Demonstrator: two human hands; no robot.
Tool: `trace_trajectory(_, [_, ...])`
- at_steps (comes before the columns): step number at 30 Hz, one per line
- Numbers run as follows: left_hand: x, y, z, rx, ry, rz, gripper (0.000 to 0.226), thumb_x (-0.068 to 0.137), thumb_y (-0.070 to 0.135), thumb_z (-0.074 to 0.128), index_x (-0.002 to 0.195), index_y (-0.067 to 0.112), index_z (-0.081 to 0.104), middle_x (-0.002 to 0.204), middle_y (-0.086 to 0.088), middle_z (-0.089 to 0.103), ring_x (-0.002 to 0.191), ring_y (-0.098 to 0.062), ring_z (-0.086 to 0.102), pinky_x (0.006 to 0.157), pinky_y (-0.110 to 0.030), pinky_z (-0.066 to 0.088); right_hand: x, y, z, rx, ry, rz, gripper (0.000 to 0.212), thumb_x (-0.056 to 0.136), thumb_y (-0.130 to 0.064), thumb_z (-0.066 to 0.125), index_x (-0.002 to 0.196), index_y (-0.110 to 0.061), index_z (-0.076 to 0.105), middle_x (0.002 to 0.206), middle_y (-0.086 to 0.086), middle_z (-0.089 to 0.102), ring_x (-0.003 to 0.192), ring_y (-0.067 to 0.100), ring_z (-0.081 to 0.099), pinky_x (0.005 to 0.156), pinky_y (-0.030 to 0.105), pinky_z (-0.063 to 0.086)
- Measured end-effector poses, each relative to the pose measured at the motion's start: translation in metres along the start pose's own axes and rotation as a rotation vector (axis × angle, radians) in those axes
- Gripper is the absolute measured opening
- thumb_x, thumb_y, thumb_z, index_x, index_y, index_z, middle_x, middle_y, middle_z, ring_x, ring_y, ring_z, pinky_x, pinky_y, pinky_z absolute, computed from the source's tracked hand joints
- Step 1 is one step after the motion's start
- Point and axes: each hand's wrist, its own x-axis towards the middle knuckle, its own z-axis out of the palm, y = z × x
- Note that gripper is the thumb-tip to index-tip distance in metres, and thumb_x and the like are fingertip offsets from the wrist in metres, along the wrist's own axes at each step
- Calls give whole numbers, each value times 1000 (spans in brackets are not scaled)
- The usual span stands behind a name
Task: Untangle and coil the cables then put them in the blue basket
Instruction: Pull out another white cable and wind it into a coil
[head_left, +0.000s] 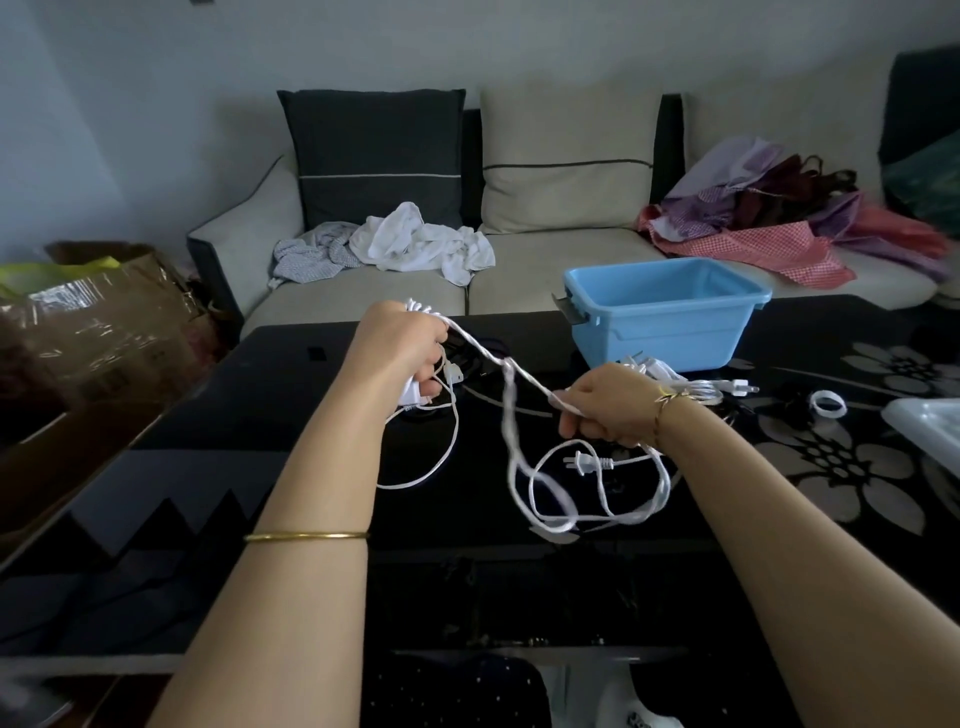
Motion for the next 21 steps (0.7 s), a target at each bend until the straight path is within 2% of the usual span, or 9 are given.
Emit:
trace_trajectory(4, [2,3,-7,-110,135,48,13,90,4,50,80,10,56,47,4,39,29,-5,31,45,-23,44,6,10,6,-443,37,19,33,93,-25,51,63,-16,62,57,3,49,56,15,45,53,21,37])
trace_trajectory(7, [6,9,-19,-216,228,75,19,91,6,48,106,10,58,54,2,36,27,-4,29,42,-19,43,14,30,11,-585,-75,135,27,89,-22,57,69,-10,71,56,1,56,61,17,54,70,25,47])
trace_trajectory(10, [6,9,-19,-85,208,85,29,90,7,48,118,4,58,52,2,40,28,-4,31,46,-24,46,12,39,14,-721,-174,195,18,85,-20,63,76,-7,73,61,0,65,63,16,60,75,27,52])
trace_trajectory(13, [4,6,-8,58,106,95,28,87,11,51,112,2,61,39,7,40,27,-6,32,53,-29,47,7,36,15,-401,-163,146,20,90,-10,51,74,-5,63,50,2,60,49,16,57,53,22,45])
trace_trajectory(15, [1,6,-1,84,25,77,11,87,6,50,89,6,61,37,6,37,29,-10,30,49,-28,44,5,27,13,-143,-48,21,22,90,-4,43,79,-3,62,60,7,64,52,19,57,51,19,43])
trace_trajectory(17, [-3,6,6,113,-7,38,18,91,3,46,75,9,53,41,3,34,34,-13,27,48,-26,38,0,10,10,144,100,-98,24,95,-6,41,86,-4,63,68,7,66,59,17,61,58,17,48])
trace_trajectory(18, [-4,6,10,108,-20,27,18,93,4,44,77,10,52,43,2,33,35,-13,25,50,-25,35,-4,-1,10,334,109,-124,24,97,-11,41,91,-4,63,74,7,67,66,19,64,67,23,50])
trace_trajectory(20, [-1,3,13,88,-11,5,13,94,6,42,94,10,55,47,1,32,30,-10,23,50,-23,32,-15,-20,9,537,30,-200,29,100,-24,40,95,-5,62,83,9,69,78,21,66,82,34,51])
trace_trajectory(21, [0,2,13,87,-4,-6,20,93,7,43,106,8,58,47,1,33,28,-9,24,49,-23,33,-21,-25,9,497,-21,-246,33,99,-29,41,96,-4,62,85,9,69,80,21,66,84,35,50])
